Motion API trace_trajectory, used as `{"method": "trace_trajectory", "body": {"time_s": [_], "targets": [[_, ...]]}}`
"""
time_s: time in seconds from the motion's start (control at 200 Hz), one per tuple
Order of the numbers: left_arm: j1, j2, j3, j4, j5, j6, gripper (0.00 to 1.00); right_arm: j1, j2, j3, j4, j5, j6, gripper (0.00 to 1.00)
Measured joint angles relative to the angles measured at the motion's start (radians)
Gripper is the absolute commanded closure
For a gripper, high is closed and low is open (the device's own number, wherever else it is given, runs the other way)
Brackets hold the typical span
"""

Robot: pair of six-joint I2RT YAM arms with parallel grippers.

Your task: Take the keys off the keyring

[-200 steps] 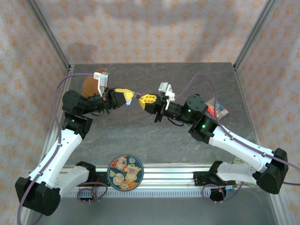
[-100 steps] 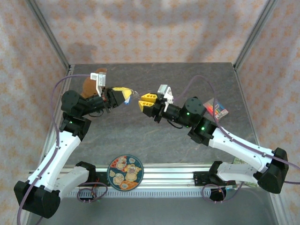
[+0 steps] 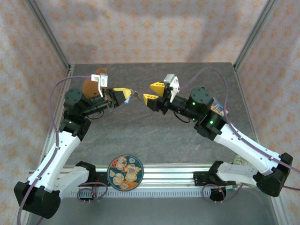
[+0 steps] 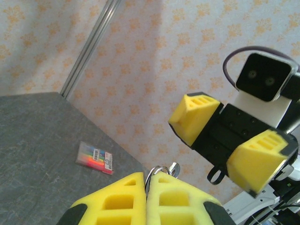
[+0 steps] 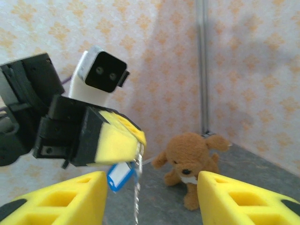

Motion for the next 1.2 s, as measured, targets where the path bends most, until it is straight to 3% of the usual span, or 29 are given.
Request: {"method": "trace_trajectory", "body": {"time_s": [0.31,0.42,0.475,0.516,0.651,0.846,0.981,1.201], "targets": [[-0.001,0.0,0.0,-0.004,-0.001,0.001,1.0,-0.001,0.135,0.065,-0.042,-0.139,0.065,0.53],[-0.001,0.0,0.0,-0.004,-0.001,0.001,1.0,-0.001,0.148,0.066,-0.056,-0.154,0.074,0.71],[-0.001,0.0,0.0,-0.004,-0.002,0.001,1.0,-0.001,0.148,0.066,-0.061,-0.159,0.085,0.91],[-0.001,0.0,0.0,-0.004,-0.003,0.001,1.0,-0.001,0.148,0.068,-0.064,-0.161,0.083,1.0],[-0.001,-0.005,0.001,-0.005,-0.007,0.001,0.99,-0.003,0.149,0.075,-0.079,-0.145,0.077,1.0],[0.0,-0.029,0.001,-0.071,-0.047,0.052,0.6,-0.006,0.149,0.109,-0.157,-0.119,0.026,1.0],[0.007,-0.055,0.013,-0.123,-0.07,0.1,0.57,-0.026,0.149,0.16,-0.246,-0.124,-0.015,1.0],[0.011,-0.042,0.077,-0.179,-0.06,0.16,0.43,-0.076,0.152,0.206,-0.377,-0.195,-0.067,1.0]]}}
